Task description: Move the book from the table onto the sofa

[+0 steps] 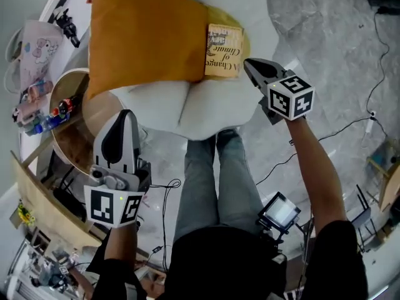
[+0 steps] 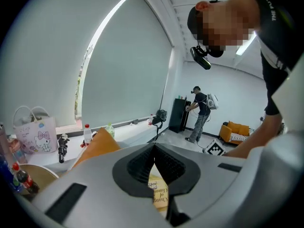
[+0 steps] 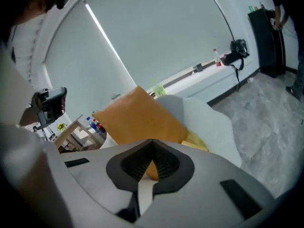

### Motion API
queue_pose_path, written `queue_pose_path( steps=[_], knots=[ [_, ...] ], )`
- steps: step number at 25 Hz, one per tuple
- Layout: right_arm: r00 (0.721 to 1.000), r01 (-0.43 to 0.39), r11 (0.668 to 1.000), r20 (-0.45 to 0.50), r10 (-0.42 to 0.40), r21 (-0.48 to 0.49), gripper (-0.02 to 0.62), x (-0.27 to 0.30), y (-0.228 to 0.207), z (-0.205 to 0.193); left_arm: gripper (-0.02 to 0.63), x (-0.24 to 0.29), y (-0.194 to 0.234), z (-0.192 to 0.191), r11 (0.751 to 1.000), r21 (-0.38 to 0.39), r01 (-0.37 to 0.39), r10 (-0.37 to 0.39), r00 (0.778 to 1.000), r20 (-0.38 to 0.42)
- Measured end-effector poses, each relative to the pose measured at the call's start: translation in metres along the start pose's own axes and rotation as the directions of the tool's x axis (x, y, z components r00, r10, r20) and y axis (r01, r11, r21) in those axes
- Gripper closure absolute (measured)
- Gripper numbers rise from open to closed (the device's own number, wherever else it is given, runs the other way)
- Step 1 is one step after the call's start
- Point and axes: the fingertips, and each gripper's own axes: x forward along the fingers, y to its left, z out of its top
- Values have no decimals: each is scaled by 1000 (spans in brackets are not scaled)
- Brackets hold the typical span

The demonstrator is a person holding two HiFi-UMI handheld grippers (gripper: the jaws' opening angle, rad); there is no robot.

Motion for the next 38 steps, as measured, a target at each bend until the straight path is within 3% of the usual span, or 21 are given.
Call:
queue_pose_path(
  steps=[7, 12, 17, 22, 27, 33, 38],
  knots=[
    [989, -23, 985, 142, 47, -169, 581, -136, 64, 146, 592, -32, -34, 95, 999, 37, 2, -4, 998, 63],
    [978, 47, 940, 206, 24, -338, 581, -241, 112, 199, 592, -63, -59, 147, 999, 51, -6, -1, 991, 131],
    [969, 179, 900, 230, -91, -398, 581, -331, 147, 211, 592, -92, -98, 176, 998, 59, 11, -21, 984, 175],
    [935, 245, 905, 333, -125, -348, 581, -383, 174, 216, 592, -121, -136, 197, 998, 62, 13, -27, 972, 234],
    [908, 246, 912, 407, -99, -328, 581, -405, 205, 219, 592, -159, -156, 205, 1000, 29, -1, -8, 958, 288],
    [886, 219, 919, 462, -47, -327, 581, -418, 223, 230, 592, -180, -156, 215, 999, 42, -31, 16, 943, 332],
    [877, 234, 901, 479, -34, -365, 581, -417, 231, 235, 592, -186, -154, 225, 997, 56, -51, 27, 933, 359]
  ],
)
